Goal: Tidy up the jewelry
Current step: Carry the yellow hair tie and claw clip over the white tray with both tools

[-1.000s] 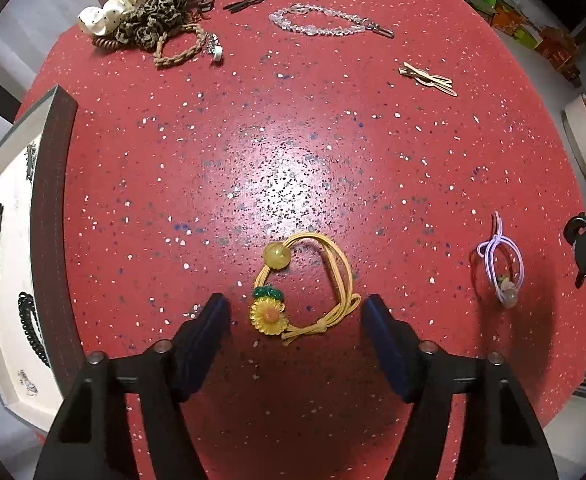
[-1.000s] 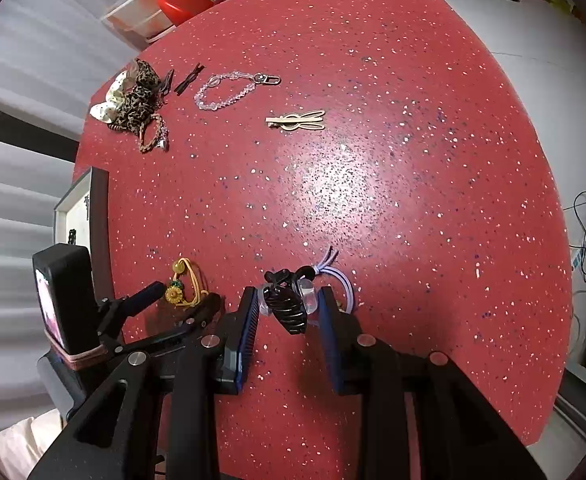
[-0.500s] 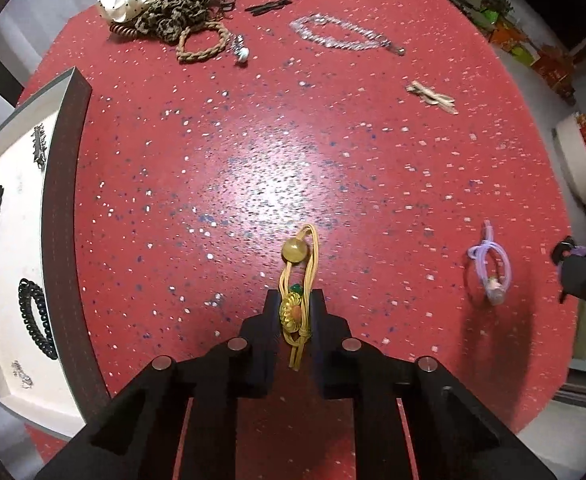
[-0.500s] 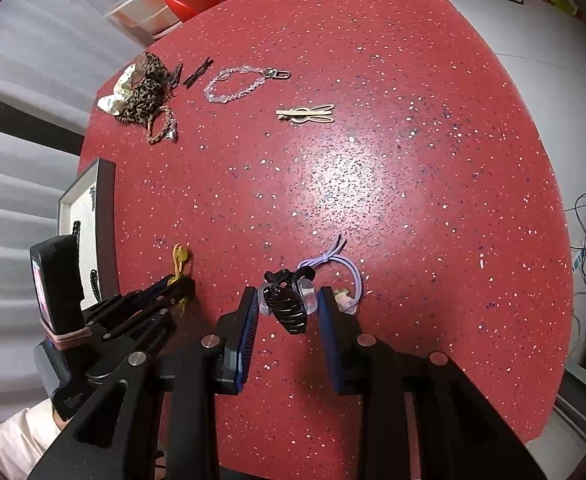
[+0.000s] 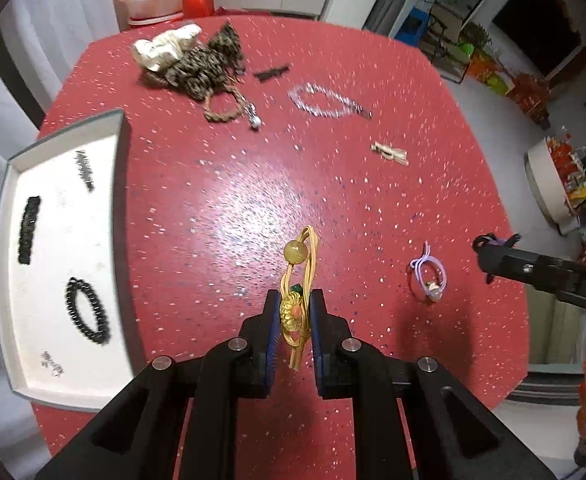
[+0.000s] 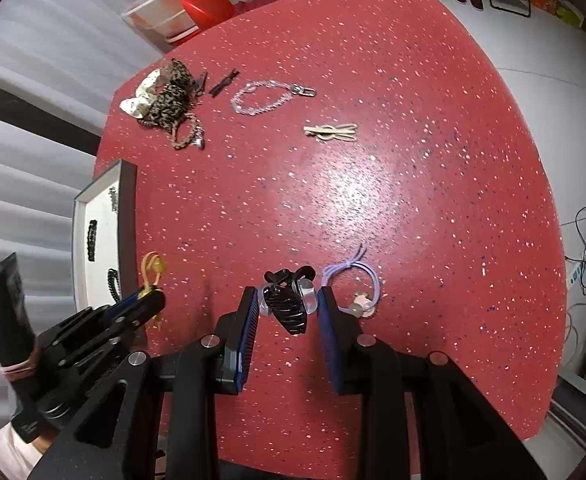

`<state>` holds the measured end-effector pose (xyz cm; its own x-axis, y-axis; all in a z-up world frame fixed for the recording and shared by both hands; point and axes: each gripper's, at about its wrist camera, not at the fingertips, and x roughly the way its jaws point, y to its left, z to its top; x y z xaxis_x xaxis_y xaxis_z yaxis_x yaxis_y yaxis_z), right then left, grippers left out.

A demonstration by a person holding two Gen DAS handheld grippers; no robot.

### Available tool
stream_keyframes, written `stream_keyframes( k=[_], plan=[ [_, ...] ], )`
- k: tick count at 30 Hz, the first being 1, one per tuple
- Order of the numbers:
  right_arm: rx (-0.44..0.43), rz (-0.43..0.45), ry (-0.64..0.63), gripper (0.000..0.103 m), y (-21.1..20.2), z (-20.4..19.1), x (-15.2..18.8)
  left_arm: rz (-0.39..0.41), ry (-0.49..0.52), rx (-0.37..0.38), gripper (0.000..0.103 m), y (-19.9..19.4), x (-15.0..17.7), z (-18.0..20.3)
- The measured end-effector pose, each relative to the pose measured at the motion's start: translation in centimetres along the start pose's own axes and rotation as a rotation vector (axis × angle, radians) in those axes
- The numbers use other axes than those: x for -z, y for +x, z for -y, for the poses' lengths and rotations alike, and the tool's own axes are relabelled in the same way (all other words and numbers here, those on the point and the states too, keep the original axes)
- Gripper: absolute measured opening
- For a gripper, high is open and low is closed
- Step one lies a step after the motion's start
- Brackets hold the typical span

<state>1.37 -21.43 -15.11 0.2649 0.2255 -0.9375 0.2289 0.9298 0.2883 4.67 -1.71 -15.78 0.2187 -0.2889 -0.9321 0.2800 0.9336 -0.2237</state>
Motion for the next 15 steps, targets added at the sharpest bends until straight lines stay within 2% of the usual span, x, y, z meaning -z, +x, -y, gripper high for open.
stream_keyframes(
  k=[8, 15],
  plan=[
    [-0.017, 0.000, -0.070, 0.032, 0.0, -4.2, -0.4, 0.062, -0.069, -0.011, 0.016, -3.0, 0.8, -3.1],
    [-0.051, -0.008, -0.177, 0.032, 1.0, -10.4, -1.0, 0.104, -0.161, -0.056, 0.016, -5.4, 2.0, -8.1]
  ],
)
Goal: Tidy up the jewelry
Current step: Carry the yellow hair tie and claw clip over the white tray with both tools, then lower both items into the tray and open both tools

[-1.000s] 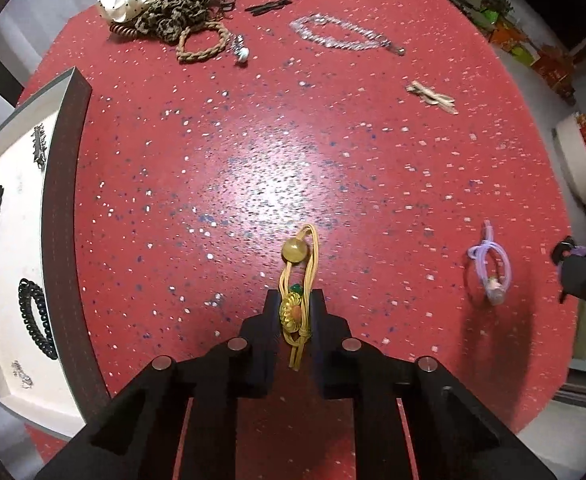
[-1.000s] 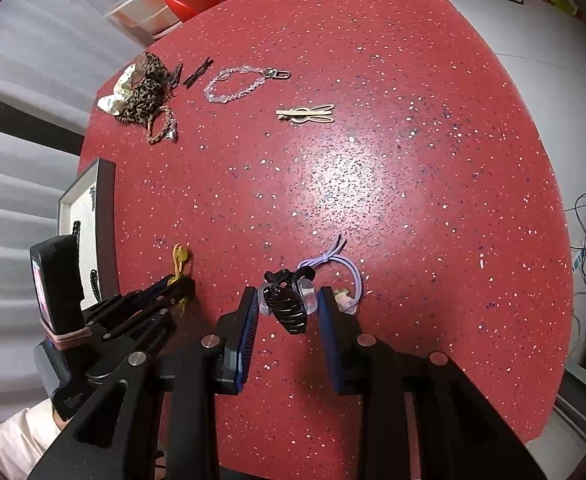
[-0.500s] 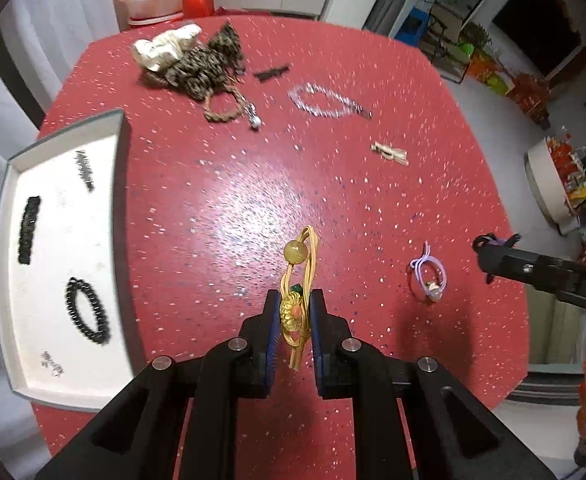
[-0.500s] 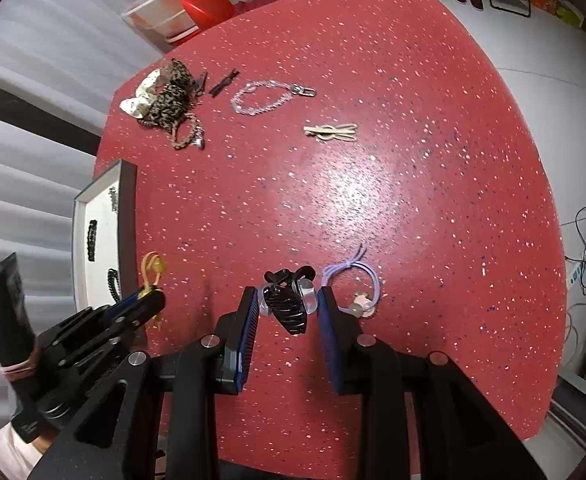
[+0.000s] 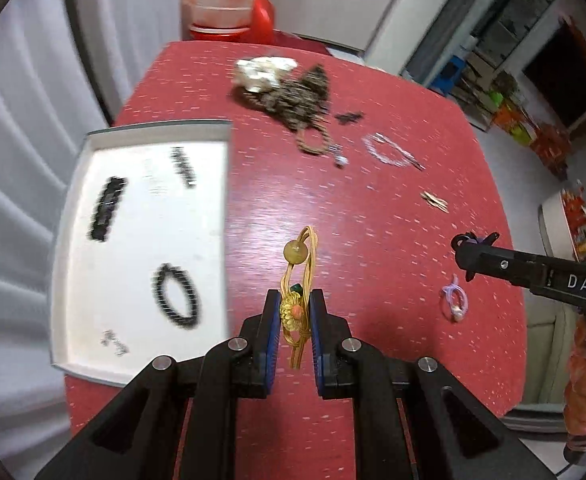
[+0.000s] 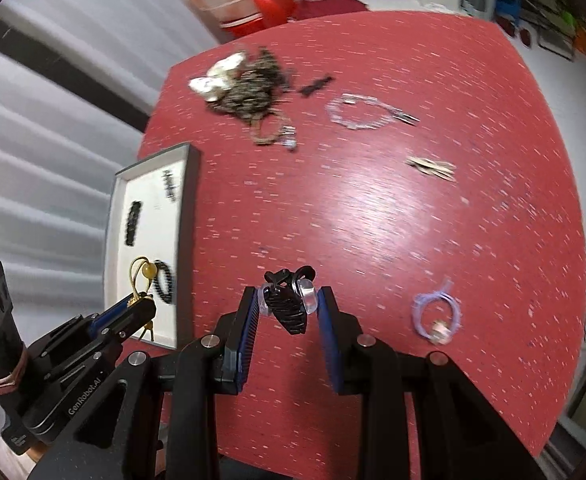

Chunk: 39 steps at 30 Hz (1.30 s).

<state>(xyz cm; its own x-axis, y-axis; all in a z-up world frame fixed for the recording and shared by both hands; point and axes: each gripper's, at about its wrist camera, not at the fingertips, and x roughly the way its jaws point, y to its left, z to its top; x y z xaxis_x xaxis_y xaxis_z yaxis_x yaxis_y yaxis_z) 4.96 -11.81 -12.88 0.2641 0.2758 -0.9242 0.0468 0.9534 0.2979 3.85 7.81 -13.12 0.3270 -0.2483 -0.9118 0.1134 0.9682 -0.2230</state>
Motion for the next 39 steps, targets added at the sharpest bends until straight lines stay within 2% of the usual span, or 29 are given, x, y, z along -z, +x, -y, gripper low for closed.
stream_keyframes(
  k=[12, 24, 30, 39],
  plan=[
    [-0.069, -0.059, -0.195, 0.032, 4.5, -11.0, -2.6, 0.028, -0.168, -0.109, 0.016, -1.4, 0.8, -9.8],
    [-0.115, -0.154, -0.316, 0.032, 11.2, -19.6, -4.1, -0.006, -0.261, -0.184, 0.016, 1.6, 1.6, -16.1],
    [-0.090, -0.203, -0.354, 0.032, 15.3, -21.7, -3.9, -0.039, -0.257, -0.205, 0.016, 4.4, 1.7, -16.8],
    [-0.032, -0.245, -0.338, 0.032, 19.9, -21.3, -4.5, -0.074, -0.255, -0.233, 0.016, 7.6, 1.6, -17.8]
  ],
)
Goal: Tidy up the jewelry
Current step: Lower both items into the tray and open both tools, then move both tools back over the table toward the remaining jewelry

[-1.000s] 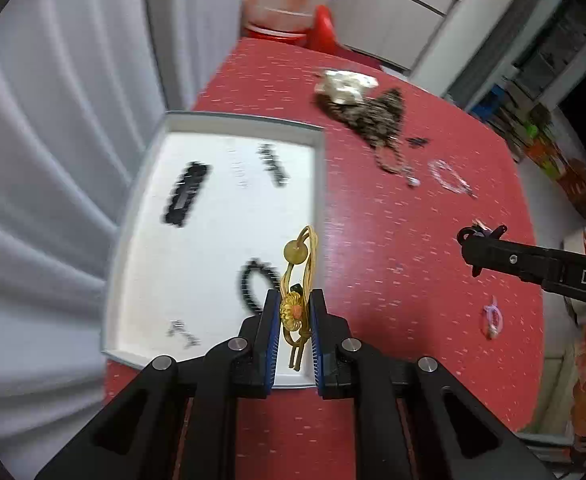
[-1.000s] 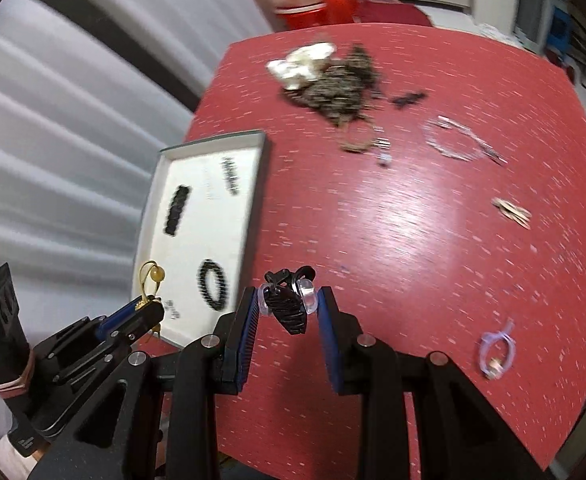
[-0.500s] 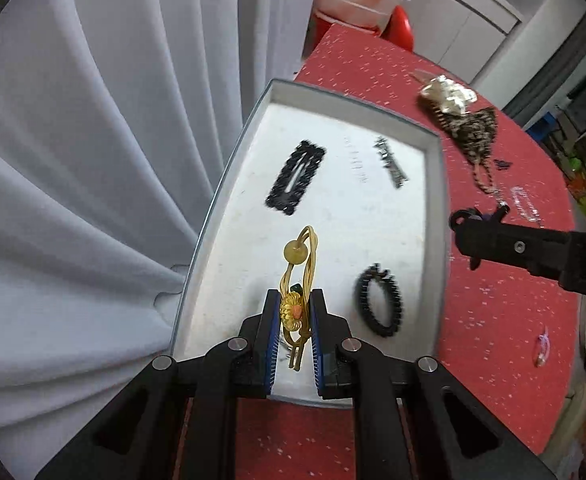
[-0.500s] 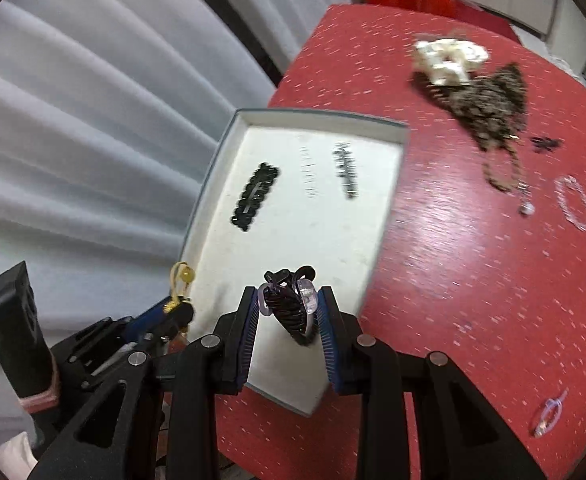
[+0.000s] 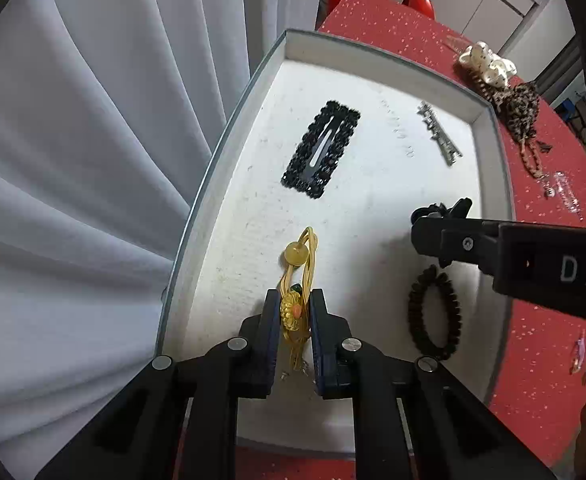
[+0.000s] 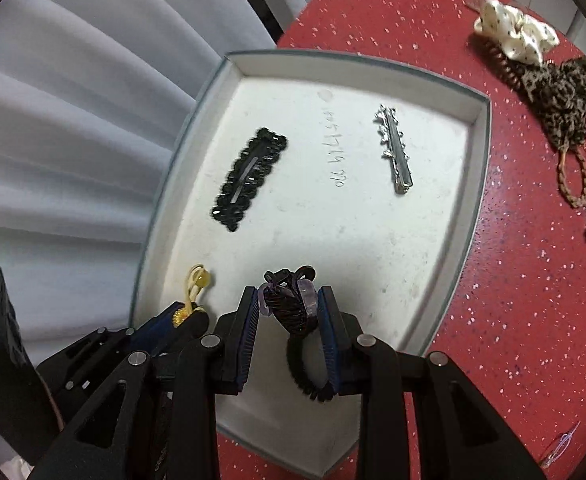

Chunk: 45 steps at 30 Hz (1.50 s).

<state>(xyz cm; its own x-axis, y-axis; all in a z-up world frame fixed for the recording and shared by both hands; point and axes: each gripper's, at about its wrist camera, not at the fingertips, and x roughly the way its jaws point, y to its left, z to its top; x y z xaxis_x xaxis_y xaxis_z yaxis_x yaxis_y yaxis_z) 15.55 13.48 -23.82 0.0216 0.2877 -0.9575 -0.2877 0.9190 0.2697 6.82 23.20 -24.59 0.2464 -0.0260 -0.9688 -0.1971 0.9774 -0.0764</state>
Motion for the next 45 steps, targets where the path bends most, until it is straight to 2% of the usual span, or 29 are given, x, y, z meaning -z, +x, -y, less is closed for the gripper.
stream_keyframes(
  k=[11, 17, 18, 19, 20, 21, 32, 44, 45],
  plan=[
    [0.041, -0.013, -0.004, 0.033, 2.3, 0.4, 0.4, 0.000, 0.029, -0.030, 0.016, 1.1, 0.2, 0.1],
    [0.006, -0.015, -0.010, 0.033, 2.6, 0.3, 0.4, -0.008, 0.031, -0.036, 0.017, 1.0, 0.0, 0.2],
    [0.002, -0.020, -0.009, 0.033, 2.7, 0.4, 0.2, -0.009, 0.031, -0.044, 0.031, 1.0, 0.0, 0.2],
    [-0.006, -0.023, -0.006, 0.034, 2.7, 0.5, 0.2, -0.009, 0.029, -0.048, 0.060, 0.9, 0.1, 0.1],
    [-0.014, -0.027, -0.002, 0.038, 2.5, 0.9, 0.1, -0.001, 0.023, -0.058, 0.069, 0.7, 0.1, 0.0],
    [-0.022, -0.030, 0.002, 0.043, 2.4, 1.1, 0.0, 0.029, 0.015, -0.074, 0.071, 0.2, 0.1, -0.1],
    [-0.080, 0.032, 0.044, 0.056, -1.6, 2.8, 0.2, -0.002, 0.042, -0.088, 0.072, 0.2, -0.5, 0.8],
    [-0.127, 0.058, 0.085, 0.062, -4.5, 4.3, 3.1, -0.009, 0.068, -0.109, 0.072, -0.7, -0.2, 2.5],
    [-0.130, 0.059, 0.091, 0.063, -4.7, 4.4, 3.1, -0.006, 0.075, -0.112, 0.075, -1.0, -0.2, 2.8]
  ],
)
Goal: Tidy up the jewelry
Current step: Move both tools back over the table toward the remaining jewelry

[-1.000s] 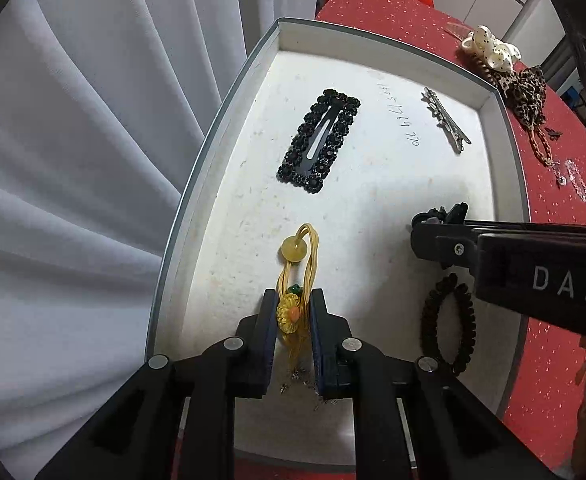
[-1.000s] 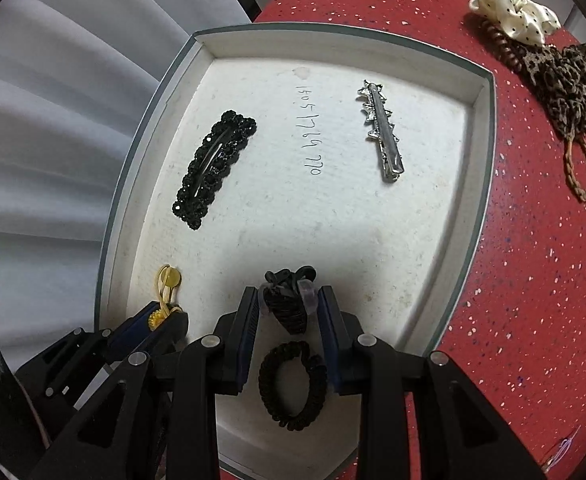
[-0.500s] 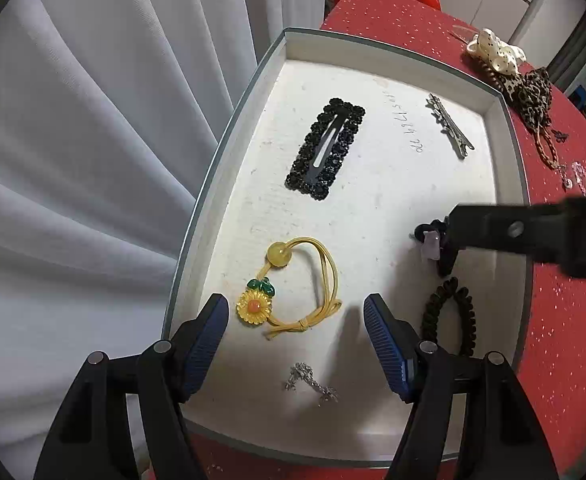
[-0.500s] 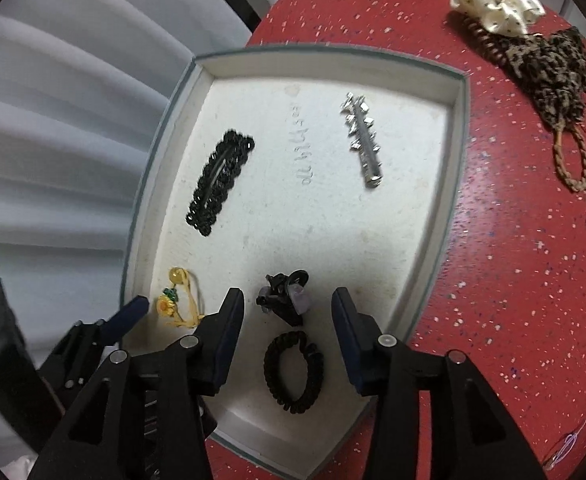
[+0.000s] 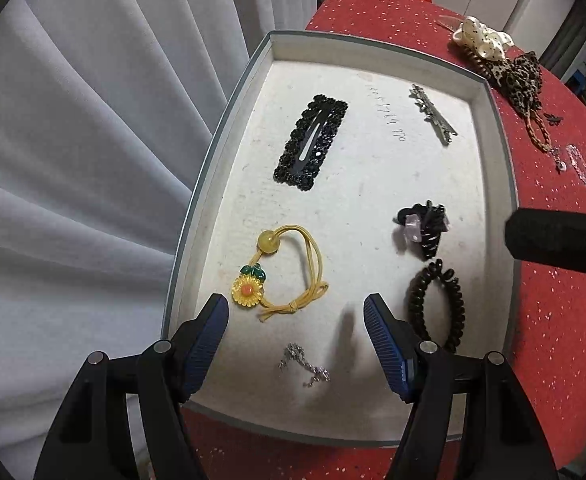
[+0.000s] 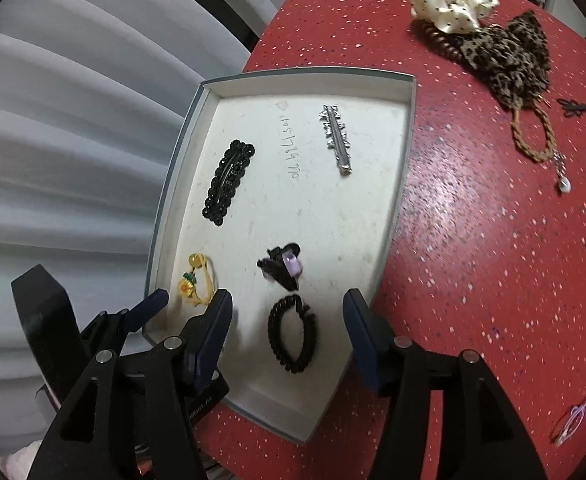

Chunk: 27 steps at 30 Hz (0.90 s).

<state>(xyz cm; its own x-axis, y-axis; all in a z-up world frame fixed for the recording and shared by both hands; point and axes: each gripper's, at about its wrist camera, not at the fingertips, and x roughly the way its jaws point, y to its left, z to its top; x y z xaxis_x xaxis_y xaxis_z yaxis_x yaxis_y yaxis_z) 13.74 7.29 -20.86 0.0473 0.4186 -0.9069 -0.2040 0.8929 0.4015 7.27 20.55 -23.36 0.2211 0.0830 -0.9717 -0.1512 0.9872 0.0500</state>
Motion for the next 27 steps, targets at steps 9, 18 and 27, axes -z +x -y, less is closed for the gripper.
stream_keyframes(
  k=[9, 18, 27],
  plan=[
    [-0.010, 0.051, 0.096, 0.077, -4.9, 4.4, 3.2, 0.040, 0.073, 0.000, 0.102, -3.2, 0.1, 2.9],
    [0.039, 0.103, 0.229, 0.084, -8.9, 10.5, 6.6, 0.077, 0.189, 0.056, 0.102, -7.1, 0.8, 8.1],
    [0.129, 0.124, 0.308, 0.087, -11.4, 16.8, 10.5, 0.094, 0.299, 0.136, 0.102, -9.4, 1.7, 14.9]
  ],
)
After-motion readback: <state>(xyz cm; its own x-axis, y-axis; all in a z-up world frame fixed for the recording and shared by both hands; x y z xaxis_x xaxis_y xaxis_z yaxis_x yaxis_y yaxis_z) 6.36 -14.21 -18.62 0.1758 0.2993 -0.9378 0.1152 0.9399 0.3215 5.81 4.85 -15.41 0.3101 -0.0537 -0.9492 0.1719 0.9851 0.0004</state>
